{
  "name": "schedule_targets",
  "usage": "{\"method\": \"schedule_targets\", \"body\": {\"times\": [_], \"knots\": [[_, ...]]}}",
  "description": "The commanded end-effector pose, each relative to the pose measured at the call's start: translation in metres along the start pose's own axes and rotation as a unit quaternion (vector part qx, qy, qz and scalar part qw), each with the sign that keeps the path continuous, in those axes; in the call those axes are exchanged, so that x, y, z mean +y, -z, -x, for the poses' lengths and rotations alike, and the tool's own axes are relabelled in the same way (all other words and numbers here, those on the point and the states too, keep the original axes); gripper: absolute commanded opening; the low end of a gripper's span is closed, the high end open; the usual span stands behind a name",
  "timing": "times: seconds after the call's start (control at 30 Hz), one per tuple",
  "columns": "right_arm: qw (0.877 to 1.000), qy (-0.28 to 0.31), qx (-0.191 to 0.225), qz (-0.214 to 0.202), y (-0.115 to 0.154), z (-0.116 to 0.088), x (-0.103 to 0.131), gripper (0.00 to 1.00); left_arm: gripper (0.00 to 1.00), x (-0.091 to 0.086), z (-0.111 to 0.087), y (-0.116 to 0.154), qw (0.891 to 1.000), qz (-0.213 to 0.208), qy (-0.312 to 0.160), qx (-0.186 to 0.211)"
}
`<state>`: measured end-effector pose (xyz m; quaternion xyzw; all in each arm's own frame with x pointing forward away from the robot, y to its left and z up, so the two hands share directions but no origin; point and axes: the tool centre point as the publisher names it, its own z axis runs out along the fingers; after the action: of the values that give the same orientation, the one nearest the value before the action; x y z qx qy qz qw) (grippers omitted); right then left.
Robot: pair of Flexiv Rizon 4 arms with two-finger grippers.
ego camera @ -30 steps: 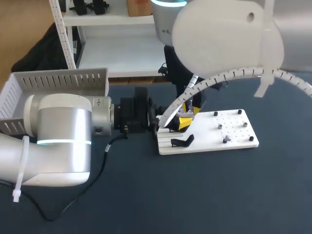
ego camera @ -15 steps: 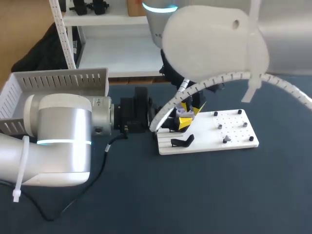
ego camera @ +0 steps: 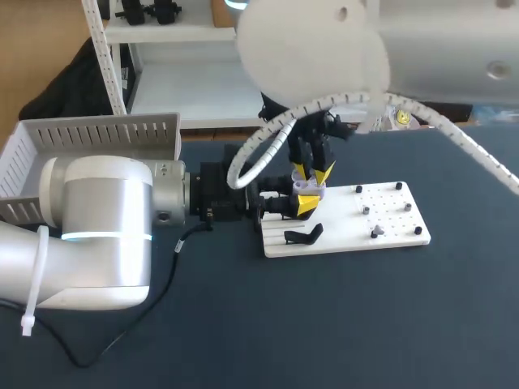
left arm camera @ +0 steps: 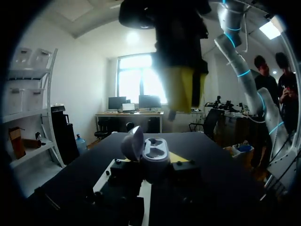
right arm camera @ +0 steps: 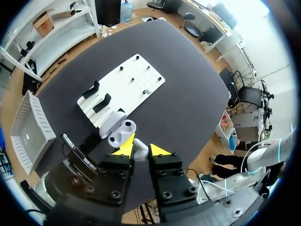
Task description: Pick up each earbud case from the left stands, insert the matching earbuds, close the lid, and place the case in the box.
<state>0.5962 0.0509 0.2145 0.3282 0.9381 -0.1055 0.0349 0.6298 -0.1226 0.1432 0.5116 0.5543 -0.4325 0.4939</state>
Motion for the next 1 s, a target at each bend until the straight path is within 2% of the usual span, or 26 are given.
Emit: {"method": "schedule_targets", "body": {"times": [0.03,1.0], "knots": [[1.0,0.003,0.007,-0.031,-0.001,0.004,0.009,0.0,0.0,0.0,-0.001,0.0,1.0,0.001,-0.001,-0.003],[0.999,-0.015,-0.001,-0.041,-0.021,0.008,0.011,0.0,0.0,0.0,-0.001,0.0,1.0,0.001,-0.001,-0.003]]}}
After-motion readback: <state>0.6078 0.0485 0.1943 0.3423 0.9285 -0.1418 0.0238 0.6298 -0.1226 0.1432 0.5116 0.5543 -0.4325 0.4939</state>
